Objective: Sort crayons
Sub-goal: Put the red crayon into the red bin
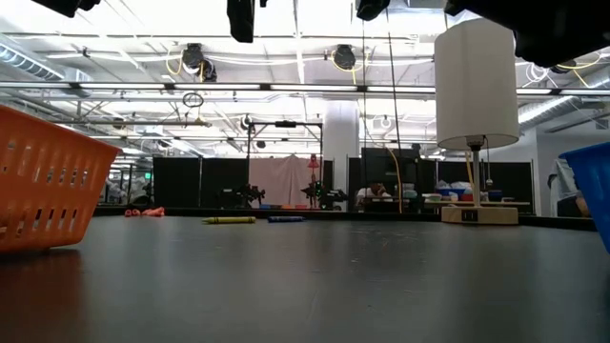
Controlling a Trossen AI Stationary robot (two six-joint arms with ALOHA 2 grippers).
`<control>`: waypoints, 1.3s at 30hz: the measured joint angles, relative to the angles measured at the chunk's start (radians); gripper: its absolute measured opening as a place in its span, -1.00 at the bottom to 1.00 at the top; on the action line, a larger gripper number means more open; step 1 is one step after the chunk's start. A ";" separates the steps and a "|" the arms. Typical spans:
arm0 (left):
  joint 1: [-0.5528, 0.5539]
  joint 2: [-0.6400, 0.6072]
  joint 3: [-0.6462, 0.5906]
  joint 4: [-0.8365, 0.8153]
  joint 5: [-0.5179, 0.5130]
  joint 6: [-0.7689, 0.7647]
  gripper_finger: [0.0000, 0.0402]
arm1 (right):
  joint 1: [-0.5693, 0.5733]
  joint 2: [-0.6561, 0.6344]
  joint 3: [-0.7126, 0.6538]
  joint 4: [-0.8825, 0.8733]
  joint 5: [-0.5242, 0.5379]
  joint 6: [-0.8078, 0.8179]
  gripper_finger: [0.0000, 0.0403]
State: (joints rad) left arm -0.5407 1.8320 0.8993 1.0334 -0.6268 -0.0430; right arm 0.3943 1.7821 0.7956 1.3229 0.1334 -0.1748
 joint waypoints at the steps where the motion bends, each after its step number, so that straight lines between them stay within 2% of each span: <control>1: 0.000 0.000 0.000 -0.001 -0.003 0.000 -0.77 | 0.001 0.000 0.000 -0.002 0.001 -0.002 -0.99; 6: 0.000 0.000 -0.001 -0.011 -0.002 0.000 -0.92 | 0.000 0.000 0.000 -0.014 0.005 0.036 -0.87; 13: -0.019 0.000 -0.002 -0.036 -0.016 -0.003 -0.87 | 0.000 0.000 0.000 -0.054 0.005 0.080 -0.33; 17: -0.048 -0.014 -0.002 -0.068 -0.086 -0.003 -0.86 | 0.001 -0.002 -0.001 -0.100 -0.003 0.109 -0.02; 23: -0.126 -0.089 -0.002 -0.231 -0.160 -0.029 -0.86 | 0.004 -0.036 -0.002 -0.241 -0.003 0.137 0.27; 26: -0.178 -0.140 -0.001 -0.378 -0.167 -0.146 -0.86 | 0.012 -0.053 -0.002 -0.311 -0.003 0.137 0.33; 33: -0.336 -0.233 -0.001 -0.804 -0.164 -0.645 -0.86 | 0.035 -0.068 -0.002 -0.356 -0.003 0.136 0.32; 39: -0.449 -0.288 -0.001 -1.026 -0.121 -1.001 -0.86 | 0.052 -0.068 -0.002 -0.393 -0.003 0.137 0.32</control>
State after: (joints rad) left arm -0.9902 1.5438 0.8982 0.0074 -0.7475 -1.0445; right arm 0.4463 1.7145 0.7940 0.9300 0.1303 -0.0380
